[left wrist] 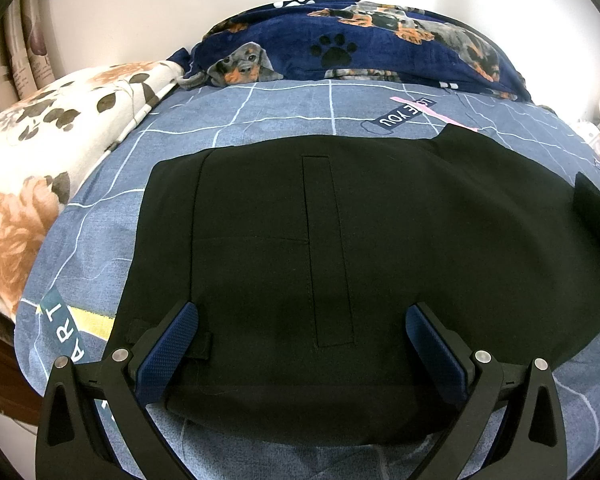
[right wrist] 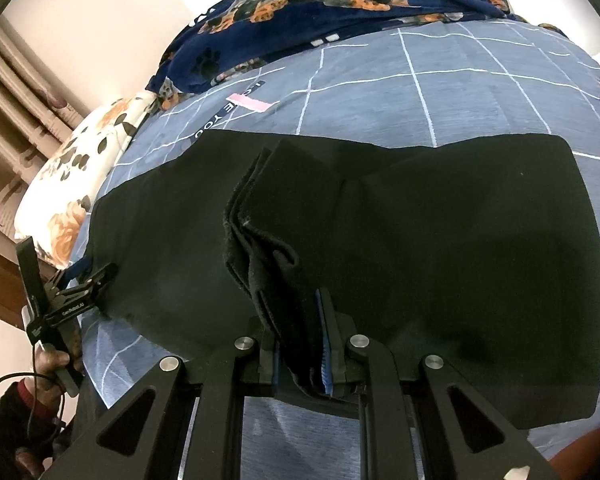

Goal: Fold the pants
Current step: 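Hold the lifted leg end above the trousers with the right gripper, then open the right gripper and release the leg end onto the trousers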

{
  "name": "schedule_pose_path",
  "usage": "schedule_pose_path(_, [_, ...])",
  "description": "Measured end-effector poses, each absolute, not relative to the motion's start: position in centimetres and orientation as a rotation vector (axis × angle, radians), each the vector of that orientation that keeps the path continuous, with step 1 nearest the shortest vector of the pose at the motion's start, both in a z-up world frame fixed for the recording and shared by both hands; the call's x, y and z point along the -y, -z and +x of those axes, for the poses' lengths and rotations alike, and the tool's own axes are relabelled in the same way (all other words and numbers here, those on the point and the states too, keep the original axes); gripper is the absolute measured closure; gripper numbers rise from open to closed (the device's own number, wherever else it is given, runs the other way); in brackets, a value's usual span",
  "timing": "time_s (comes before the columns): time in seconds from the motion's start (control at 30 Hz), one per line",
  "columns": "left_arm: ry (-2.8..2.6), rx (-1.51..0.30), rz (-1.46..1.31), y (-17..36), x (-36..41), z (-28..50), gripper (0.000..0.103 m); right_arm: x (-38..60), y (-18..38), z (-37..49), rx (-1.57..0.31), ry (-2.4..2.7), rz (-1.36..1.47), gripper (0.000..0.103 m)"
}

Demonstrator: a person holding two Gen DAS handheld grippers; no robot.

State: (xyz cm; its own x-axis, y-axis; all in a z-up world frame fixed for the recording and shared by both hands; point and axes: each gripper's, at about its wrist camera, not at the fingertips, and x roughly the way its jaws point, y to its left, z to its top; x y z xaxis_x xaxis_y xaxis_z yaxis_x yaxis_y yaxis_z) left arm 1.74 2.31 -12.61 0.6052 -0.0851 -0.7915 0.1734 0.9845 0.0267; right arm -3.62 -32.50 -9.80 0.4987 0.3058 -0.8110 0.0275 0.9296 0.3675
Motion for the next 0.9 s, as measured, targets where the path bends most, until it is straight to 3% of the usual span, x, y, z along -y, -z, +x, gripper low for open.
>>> schedule_pose_path(0.9, [0.148, -0.907, 0.107, 12.62, -2.01, 1.54, 0.000, 32.00, 10.20, -3.65, -1.046, -0.194, 0.360, 0.082])
